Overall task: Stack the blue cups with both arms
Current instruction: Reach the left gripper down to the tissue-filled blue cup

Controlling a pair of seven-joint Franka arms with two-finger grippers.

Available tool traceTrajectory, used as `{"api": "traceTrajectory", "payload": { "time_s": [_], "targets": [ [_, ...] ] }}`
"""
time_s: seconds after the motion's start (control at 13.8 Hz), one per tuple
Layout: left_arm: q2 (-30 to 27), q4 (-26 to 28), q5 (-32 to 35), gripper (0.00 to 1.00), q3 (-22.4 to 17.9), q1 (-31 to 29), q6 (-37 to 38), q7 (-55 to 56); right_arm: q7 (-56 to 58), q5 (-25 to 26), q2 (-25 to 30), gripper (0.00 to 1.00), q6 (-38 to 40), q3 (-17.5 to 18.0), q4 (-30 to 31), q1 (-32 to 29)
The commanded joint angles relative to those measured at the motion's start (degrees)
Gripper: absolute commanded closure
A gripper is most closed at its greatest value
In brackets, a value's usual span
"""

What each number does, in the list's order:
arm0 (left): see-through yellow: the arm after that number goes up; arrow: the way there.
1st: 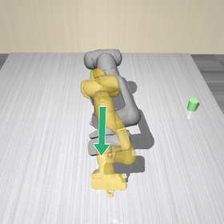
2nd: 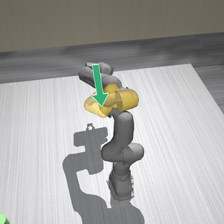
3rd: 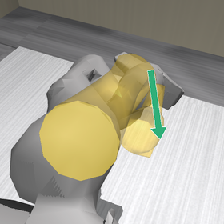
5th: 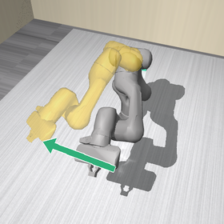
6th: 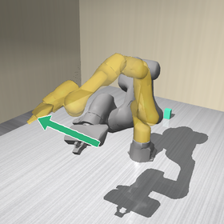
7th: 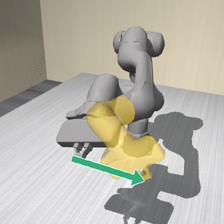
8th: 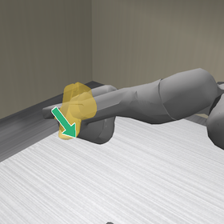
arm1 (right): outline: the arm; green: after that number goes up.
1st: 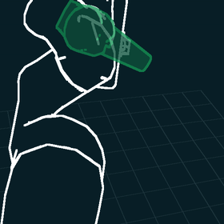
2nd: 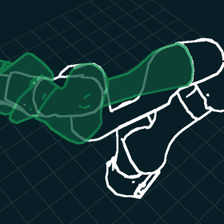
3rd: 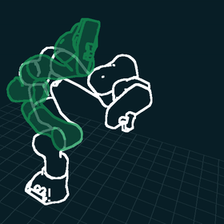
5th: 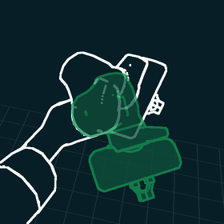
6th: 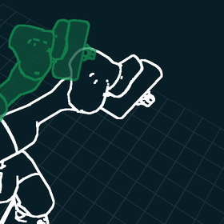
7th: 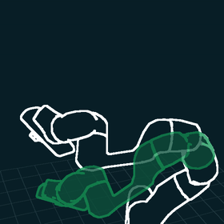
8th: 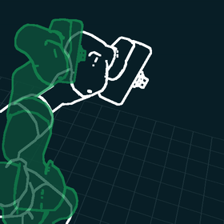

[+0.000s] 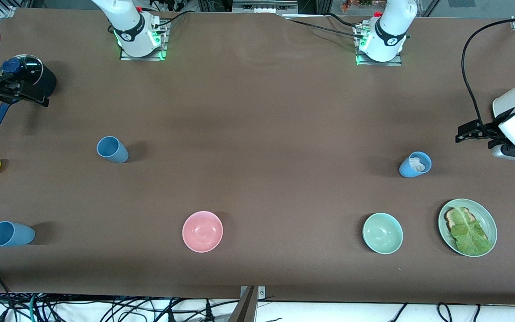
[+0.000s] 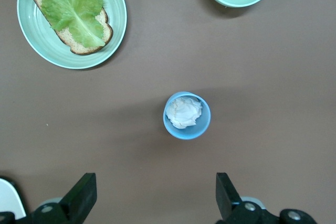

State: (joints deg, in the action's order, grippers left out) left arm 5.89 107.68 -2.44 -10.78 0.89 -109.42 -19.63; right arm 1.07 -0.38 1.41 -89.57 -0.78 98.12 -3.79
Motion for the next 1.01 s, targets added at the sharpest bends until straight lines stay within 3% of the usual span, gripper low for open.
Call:
{"api": "traceTrajectory", "payload": {
  "time_s": [0.0, 0.36, 0.94],
  "targets": [
    [-1.41, 5.68, -0.89, 0.0, -0.65, 0.78, -6.13, -1.47, 0.07, 0.03, -0.18, 0.0, 1.07, 0.34, -0.91, -0.6],
    [-0.53, 14.38, -1.69, 0.0, -0.73, 0.78, -20.54, -1.55, 0.16, 0.03, -0.27, 0.0, 1.07, 0.34, -0.91, -0.6],
    [6.05, 17.47, -5.02, 0.0, -0.47, 0.78, -33.46, -2.78, 0.16, 0.03, -0.18, 0.0, 1.07, 0.34, -1.0, -0.6]
  ]
}}
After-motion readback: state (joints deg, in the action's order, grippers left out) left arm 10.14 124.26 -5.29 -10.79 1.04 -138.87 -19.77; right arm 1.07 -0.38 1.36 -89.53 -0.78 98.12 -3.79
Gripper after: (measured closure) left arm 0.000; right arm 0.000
